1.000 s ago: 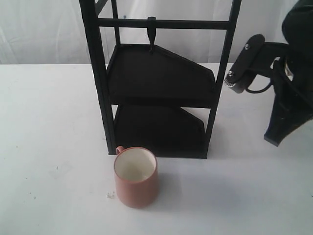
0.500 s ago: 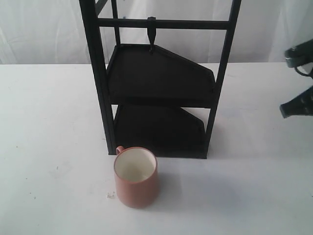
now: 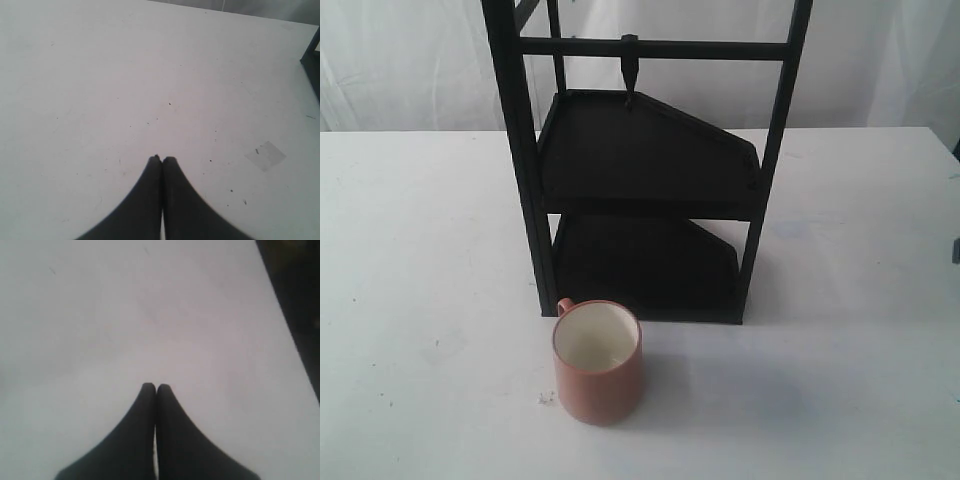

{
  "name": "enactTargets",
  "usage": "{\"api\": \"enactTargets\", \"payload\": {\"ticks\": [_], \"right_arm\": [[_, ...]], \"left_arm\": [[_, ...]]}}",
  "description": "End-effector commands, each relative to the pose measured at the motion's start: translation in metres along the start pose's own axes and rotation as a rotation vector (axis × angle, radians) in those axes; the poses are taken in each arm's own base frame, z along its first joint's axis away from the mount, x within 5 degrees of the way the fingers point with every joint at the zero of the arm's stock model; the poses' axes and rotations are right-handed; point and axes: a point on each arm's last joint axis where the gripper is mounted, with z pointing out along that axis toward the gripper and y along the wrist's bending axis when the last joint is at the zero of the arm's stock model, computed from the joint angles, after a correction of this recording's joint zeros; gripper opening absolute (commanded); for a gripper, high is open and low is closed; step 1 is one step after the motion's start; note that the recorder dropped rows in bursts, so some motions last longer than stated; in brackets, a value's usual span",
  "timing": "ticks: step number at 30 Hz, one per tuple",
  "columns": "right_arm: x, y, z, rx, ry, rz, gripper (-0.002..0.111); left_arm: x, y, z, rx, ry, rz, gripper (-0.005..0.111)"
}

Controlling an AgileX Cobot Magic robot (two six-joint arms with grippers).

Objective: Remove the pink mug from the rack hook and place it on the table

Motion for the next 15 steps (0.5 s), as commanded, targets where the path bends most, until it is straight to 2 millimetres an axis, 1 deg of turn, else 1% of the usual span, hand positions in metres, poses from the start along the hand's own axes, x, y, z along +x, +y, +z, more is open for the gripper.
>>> {"api": "enactTargets", "payload": {"ticks": [1, 4, 5, 7, 10, 13, 15], "right_arm": [[0.004, 0.003, -0.042, -0.139, -0.373, 0.011, 0.0], [0.006, 0.003, -0.076, -0.195, -0.58, 0.017, 0.0], [0.007, 0.002, -0.085, -0.207, -0.628, 0.024, 0.0], [0.009, -0.001, -0.109, -0.231, -0.734, 0.062, 0.0], [0.015, -0.006, -0.139, -0.243, -0.864, 0.072, 0.0], [0.025, -0.01, -0.163, -0.241, -0.951, 0.079, 0.0], [0.03, -0.012, -0.174, -0.243, -0.998, 0.082, 0.0]], "left_arm": [[0.001, 0.0, 0.0, 0.006, -0.002, 0.002, 0.0], [0.001, 0.0, 0.0, 0.006, -0.002, 0.002, 0.0], [0.001, 0.0, 0.0, 0.006, -0.002, 0.002, 0.0], [0.001, 0.0, 0.0, 0.006, -0.002, 0.002, 0.0], [0.001, 0.0, 0.0, 0.006, -0.002, 0.002, 0.0], [0.001, 0.0, 0.0, 0.006, -0.002, 0.002, 0.0], [0.001, 0.0, 0.0, 0.006, -0.002, 0.002, 0.0]]}}
